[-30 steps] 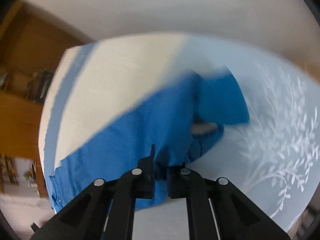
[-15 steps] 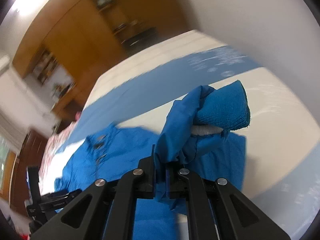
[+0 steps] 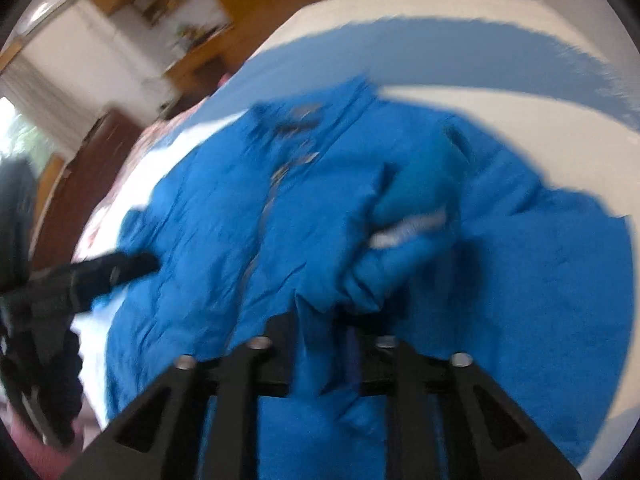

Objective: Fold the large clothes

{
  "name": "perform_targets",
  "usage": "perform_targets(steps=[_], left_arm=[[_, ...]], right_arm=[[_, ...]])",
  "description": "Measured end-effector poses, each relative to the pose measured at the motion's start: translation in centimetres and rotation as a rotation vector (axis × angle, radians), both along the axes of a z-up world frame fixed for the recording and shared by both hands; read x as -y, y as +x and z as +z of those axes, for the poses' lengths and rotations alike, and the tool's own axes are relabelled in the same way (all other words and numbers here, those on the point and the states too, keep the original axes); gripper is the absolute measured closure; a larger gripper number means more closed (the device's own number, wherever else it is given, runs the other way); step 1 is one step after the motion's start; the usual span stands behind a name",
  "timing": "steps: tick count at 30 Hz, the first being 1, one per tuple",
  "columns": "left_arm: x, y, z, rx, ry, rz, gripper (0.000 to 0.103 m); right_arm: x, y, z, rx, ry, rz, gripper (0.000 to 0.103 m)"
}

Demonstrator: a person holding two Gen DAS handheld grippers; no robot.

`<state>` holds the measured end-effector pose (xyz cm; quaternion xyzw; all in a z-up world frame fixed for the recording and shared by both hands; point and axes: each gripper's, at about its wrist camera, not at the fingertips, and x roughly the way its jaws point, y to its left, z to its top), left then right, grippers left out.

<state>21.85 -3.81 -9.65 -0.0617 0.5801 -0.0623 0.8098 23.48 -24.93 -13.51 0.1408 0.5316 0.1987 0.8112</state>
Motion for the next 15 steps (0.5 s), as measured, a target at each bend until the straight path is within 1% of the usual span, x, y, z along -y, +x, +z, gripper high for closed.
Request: perform_targets(steps=[3,4,5,6,8,10,12,14,15], left_arm=[[0.0,0.1,-0.6,-0.012,-0.032,0.000,0.007],[0.2,0.2,-0.8,-0.017,-0.053,-0.008,0.007],[0.6,0.2,-1.0,-0.024,-0.070,-0.017,0.007],[1.2,0.3,-1.3,-0.030,-0.084,-0.028,0.007],[2.4,0.6,-2.0,-0.044,-0.103,-0.061,0.007],[3.7,1.1,-3.2,-0.075,-0.093,-0.081,0.007],[5.1,1.8,-4.6,-0.114,-0.102,-0.092,0.007],[6.3,2.3,-5.7,-0.142,-0.106,-0.093,0.009],[6.9,2.5,-6.1,-0.144,-0.097,-0.092,0.023]], right_arm=[[0.6,-1.6,0.5,0.000,0.073,0.027,0.074],[1.7,-2.7,1.0,0.000,0.107,0.018,0.074],[2.6,-3.4,1.2,0.002,0.114,0.000,0.074],[3.5,-3.9,1.6,0.005,0.111,-0.019,0.074],[6.3,-5.6,2.4,0.014,0.088,-0.092,0.073],[8.5,-6.8,3.0,0.021,0.070,-0.158,0.072],[11.0,-8.3,3.7,0.031,0.013,-0.229,0.072],[12.9,-8.8,3.8,0.028,-0.025,-0.276,0.072],[13.7,-9.2,3.8,0.023,-0.036,-0.300,0.072]])
